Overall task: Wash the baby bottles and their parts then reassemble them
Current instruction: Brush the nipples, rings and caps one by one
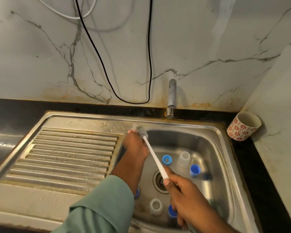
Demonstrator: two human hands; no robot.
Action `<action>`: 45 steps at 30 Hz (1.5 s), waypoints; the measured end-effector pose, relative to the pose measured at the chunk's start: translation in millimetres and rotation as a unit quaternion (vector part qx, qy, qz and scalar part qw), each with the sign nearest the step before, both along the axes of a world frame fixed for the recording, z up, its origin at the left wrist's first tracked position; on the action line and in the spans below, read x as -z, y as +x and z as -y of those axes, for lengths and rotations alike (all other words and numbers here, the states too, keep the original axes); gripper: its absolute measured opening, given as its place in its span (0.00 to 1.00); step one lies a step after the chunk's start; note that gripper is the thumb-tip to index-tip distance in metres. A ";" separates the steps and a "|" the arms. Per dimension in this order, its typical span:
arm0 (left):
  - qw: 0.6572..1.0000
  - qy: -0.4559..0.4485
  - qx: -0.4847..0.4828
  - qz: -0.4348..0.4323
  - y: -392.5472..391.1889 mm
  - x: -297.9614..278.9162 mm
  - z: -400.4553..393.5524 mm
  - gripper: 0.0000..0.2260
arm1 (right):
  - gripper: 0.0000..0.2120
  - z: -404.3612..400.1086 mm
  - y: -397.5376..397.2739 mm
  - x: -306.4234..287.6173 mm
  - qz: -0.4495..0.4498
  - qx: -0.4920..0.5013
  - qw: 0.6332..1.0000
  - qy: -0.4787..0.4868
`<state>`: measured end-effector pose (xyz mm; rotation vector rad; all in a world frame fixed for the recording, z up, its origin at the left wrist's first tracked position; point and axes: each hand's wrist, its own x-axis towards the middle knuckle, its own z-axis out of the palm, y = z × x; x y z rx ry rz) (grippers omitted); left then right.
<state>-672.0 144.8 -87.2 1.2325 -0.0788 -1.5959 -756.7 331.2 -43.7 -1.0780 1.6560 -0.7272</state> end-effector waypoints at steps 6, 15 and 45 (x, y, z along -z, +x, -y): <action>0.999 -0.005 0.019 -0.034 3.9 -2.6 -4.0 0.20 | 0.16 3.9 -2.6 0.4 -0.006 -0.007 1.000 -0.007; 0.996 -0.012 0.086 -0.017 18.3 -2.0 -6.4 0.25 | 0.17 0.4 -6.0 6.3 -0.040 -0.024 0.999 0.007; 0.998 -0.051 0.048 -0.004 23.5 -3.2 -6.7 0.07 | 0.15 -6.6 -2.5 -25.2 0.050 -0.012 0.999 0.019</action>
